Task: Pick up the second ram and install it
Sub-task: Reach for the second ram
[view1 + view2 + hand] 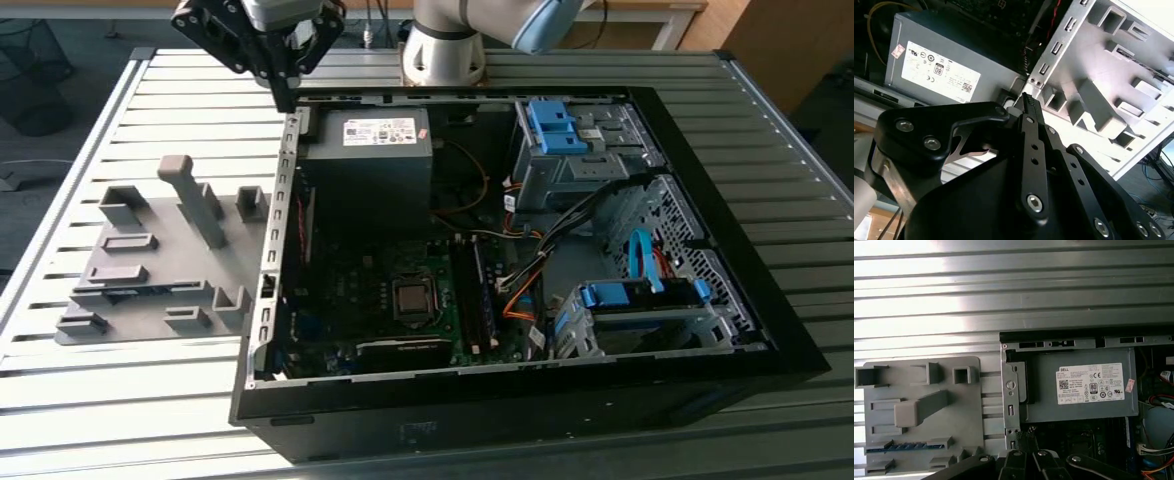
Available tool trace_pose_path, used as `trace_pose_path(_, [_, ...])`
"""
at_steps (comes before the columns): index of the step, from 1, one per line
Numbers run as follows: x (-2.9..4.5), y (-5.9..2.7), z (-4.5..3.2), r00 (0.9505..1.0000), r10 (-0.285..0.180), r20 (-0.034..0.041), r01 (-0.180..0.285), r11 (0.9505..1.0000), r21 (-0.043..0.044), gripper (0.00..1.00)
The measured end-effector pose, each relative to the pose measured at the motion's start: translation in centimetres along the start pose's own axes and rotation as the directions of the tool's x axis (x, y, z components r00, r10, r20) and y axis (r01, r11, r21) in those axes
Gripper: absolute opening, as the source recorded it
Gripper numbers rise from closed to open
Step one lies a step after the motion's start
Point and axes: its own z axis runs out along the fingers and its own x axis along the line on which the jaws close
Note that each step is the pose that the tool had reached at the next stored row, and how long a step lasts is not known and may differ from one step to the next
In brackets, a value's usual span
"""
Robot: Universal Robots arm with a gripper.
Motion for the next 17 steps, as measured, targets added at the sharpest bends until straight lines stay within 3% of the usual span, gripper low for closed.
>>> trace_pose_path(9, [2.68,-0.2,-0.07,1.0,0.0,-0.0001,0.0,1.0,0.0001,0.11])
trace_pose_path(17, [4.49,-0.34,-0.1,1.0,0.0,0.0,0.0,1.0,0.0001,0.11])
